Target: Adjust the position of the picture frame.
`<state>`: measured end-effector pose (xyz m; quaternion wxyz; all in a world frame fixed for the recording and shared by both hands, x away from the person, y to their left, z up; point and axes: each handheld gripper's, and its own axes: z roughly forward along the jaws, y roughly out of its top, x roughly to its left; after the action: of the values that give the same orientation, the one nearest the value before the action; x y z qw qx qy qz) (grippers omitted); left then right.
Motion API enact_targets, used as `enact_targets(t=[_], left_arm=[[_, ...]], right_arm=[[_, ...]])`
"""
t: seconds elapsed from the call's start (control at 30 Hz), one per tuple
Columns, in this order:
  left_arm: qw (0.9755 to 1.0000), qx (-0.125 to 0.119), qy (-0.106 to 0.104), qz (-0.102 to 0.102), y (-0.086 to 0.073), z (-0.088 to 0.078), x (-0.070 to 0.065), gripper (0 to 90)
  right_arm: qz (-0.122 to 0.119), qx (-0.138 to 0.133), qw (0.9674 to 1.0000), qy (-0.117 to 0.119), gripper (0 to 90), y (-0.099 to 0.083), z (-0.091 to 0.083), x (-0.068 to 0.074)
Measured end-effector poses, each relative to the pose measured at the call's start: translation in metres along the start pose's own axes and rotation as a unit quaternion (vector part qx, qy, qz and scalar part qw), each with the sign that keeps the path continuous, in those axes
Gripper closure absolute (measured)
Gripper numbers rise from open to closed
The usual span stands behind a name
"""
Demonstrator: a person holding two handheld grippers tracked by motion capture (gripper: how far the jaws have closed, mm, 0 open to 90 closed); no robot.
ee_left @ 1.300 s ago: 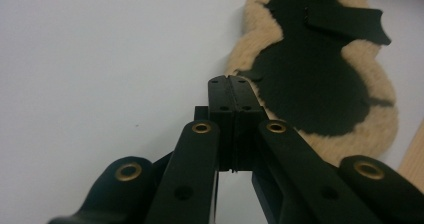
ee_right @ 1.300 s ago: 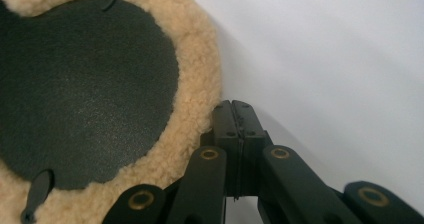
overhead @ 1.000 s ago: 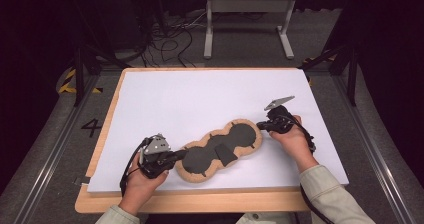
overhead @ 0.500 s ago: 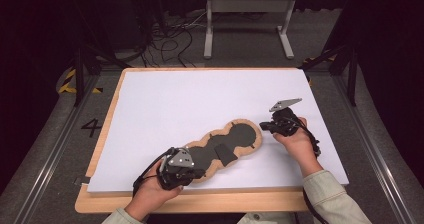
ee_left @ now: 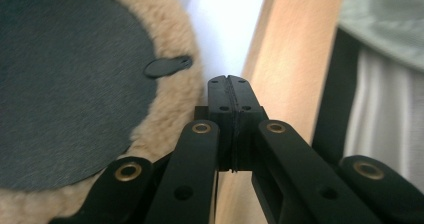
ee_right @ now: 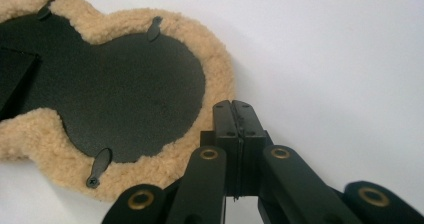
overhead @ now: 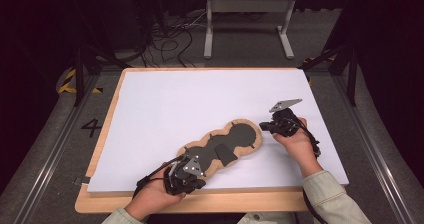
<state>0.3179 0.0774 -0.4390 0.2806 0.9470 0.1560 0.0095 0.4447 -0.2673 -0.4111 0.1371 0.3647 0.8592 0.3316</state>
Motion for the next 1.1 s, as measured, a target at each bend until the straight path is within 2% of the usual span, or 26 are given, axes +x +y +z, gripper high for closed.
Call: enact_targets(t=[0.03, 0.1, 0.17, 0.2, 0.23, 0.37, 0.4, 0.43, 0.5, 0.63, 0.73, 0.83, 0.87, 0.93, 0.97, 1.0, 1.1], left_arm=[[1.0000, -0.001, 0.001, 0.001, 0.000, 0.000, 0.000, 90.0], [0.9996, 0.005, 0.028, 0.008, 0.000, 0.000, -0.001, 90.0], [0.9993, 0.006, 0.035, 0.009, 0.001, 0.000, -0.001, 90.0], [0.9994, 0.004, 0.034, 0.007, 0.000, -0.001, 0.001, 90.0], [0.9995, -0.002, 0.032, -0.003, -0.001, -0.001, 0.004, 90.0], [0.9987, -0.013, 0.044, -0.024, -0.005, -0.003, 0.015, 90.0], [0.9978, -0.017, 0.057, -0.031, -0.007, -0.003, 0.018, 90.0], [0.9974, -0.017, 0.060, -0.036, -0.008, -0.004, 0.019, 90.0], [0.9961, -0.022, 0.076, -0.038, -0.009, -0.004, 0.025, 90.0], [0.9934, -0.031, 0.092, -0.061, -0.011, -0.004, 0.036, 90.0], [0.9903, -0.041, 0.103, -0.084, -0.013, -0.004, 0.047, 90.0], [0.9881, -0.049, 0.100, -0.106, -0.015, -0.004, 0.055, 90.0], [0.9881, -0.049, 0.100, -0.106, -0.015, -0.004, 0.055, 90.0], [0.9860, -0.058, 0.104, -0.117, -0.016, -0.004, 0.063, 90.0], [0.9840, -0.066, 0.106, -0.127, -0.016, -0.003, 0.068, 90.0], [0.9840, -0.066, 0.106, -0.127, -0.016, -0.003, 0.068, 90.0], [0.9815, -0.075, 0.108, -0.140, -0.016, -0.002, 0.075, 90.0]], right_arm=[[0.001, -0.003, 1.0000, -0.001, 90.0, 0.000, -0.001, 0.000], [0.006, -0.006, 1.0000, -0.004, 90.0, 0.000, -0.004, -0.001], [0.006, -0.008, 1.0000, -0.002, 90.0, -0.001, -0.005, -0.002], [0.006, -0.009, 0.9999, -0.003, 90.0, -0.001, -0.005, -0.002], [0.007, -0.008, 0.9999, -0.001, 90.0, -0.001, -0.005, -0.002], [0.007, -0.006, 1.0000, -0.001, 90.0, -0.001, -0.005, -0.002], [0.007, -0.006, 1.0000, 0.000, 90.0, -0.001, -0.005, -0.002], [0.006, -0.007, 1.0000, -0.001, 90.0, -0.002, -0.005, -0.002], [0.008, -0.007, 0.9999, -0.002, 90.0, -0.002, -0.005, -0.002], [0.006, -0.005, 1.0000, -0.002, 90.0, -0.005, -0.006, -0.001], [0.010, -0.005, 0.9999, -0.004, 90.0, -0.007, -0.008, 0.000], [0.012, -0.006, 0.9999, -0.006, 90.0, -0.010, -0.012, 0.001], [0.011, -0.007, 0.9999, -0.006, 90.0, -0.010, -0.012, 0.001], [0.012, -0.008, 0.9999, -0.007, 90.0, -0.012, -0.014, 0.001], [0.012, -0.009, 0.9998, -0.009, 90.0, -0.014, -0.016, 0.002], [0.012, -0.009, 0.9998, -0.009, 90.0, -0.014, -0.016, 0.002], [0.015, -0.008, 0.9998, -0.010, 90.0, -0.017, -0.018, 0.005]])
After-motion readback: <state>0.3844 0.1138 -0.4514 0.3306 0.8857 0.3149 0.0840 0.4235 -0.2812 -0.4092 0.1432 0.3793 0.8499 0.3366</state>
